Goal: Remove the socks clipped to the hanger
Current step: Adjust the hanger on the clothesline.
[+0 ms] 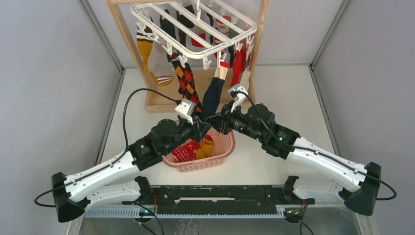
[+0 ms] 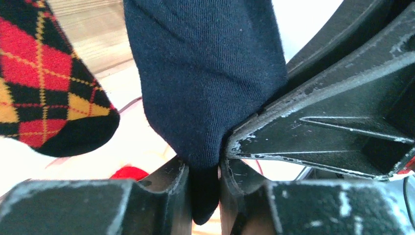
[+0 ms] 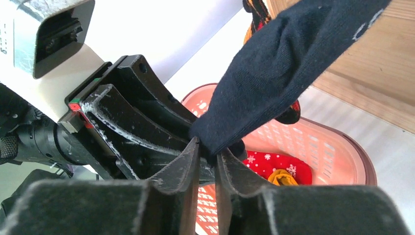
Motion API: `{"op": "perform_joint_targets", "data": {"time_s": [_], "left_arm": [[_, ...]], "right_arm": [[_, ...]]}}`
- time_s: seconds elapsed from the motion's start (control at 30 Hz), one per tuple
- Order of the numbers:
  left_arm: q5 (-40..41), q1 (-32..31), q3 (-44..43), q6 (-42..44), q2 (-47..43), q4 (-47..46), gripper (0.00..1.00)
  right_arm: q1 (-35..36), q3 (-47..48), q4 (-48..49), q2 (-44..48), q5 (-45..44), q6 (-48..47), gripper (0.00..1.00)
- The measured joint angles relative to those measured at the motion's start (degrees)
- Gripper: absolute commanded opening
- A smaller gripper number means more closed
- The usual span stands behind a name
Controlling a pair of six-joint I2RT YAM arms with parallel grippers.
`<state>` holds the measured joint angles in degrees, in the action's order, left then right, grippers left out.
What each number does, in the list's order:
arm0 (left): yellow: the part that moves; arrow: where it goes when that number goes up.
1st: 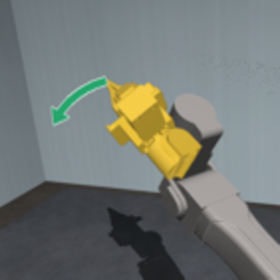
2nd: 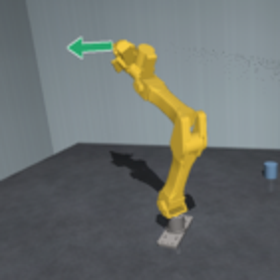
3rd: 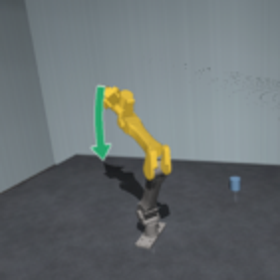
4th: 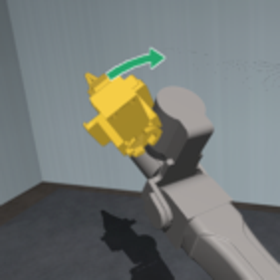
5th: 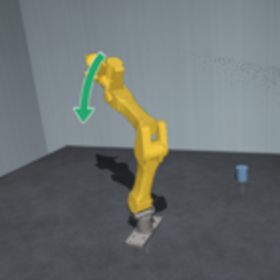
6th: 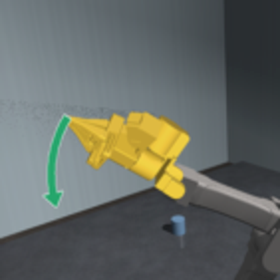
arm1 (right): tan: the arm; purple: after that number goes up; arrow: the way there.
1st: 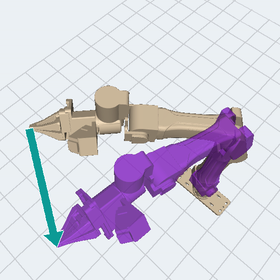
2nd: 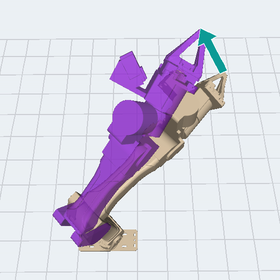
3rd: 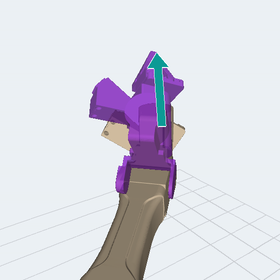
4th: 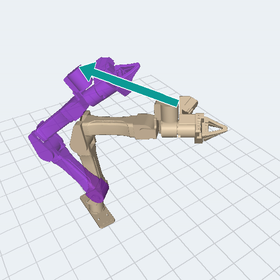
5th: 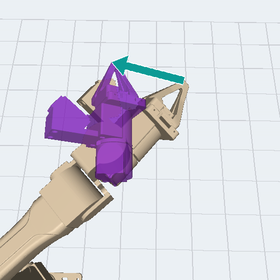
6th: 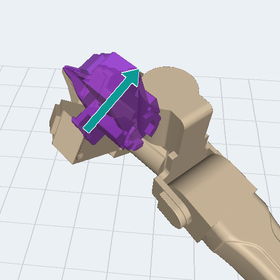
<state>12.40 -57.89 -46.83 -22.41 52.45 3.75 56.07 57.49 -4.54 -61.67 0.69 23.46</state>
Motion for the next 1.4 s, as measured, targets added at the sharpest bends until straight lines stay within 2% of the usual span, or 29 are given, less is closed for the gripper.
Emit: {"op": "perform_joint_targets", "data": {"time_s": [0.03,0.27,0.43,0.6,0.83,1.13,1.4], "left_arm": [[0.48,-0.02,0.00,-0.02,0.00,0.00,0.22],[5.40,0.07,-0.50,-0.07,-1.42,0.74,0.21],[7.54,0.92,-4.11,-0.31,-1.44,3.96,0.21],[6.45,5.31,-4.85,-2.03,-1.55,7.04,0.21],[2.34,11.61,-4.70,-3.65,-4.92,10.91,0.21],[-3.41,17.81,-1.88,-3.72,-9.81,13.00,0.22],[-7.89,23.87,2.73,-5.03,-10.82,14.43,0.22]], "right_arm": [[-0.20,0.00,-0.04,0.00,0.02,0.00,0.30],[-2.95,0.00,-3.93,0.28,2.08,0.55,0.53],[-5.92,0.00,-7.32,1.27,3.17,0.94,0.62],[-11.45,-0.50,-8.46,4.48,4.42,0.92,0.62],[-23.52,-3.19,-5.86,5.40,6.49,0.92,0.61],[-33.00,-3.87,6.25,-5.05,10.71,0.92,0.60],[-36.28,-2.19,13.22,-14.10,13.62,0.87,0.60]]}}
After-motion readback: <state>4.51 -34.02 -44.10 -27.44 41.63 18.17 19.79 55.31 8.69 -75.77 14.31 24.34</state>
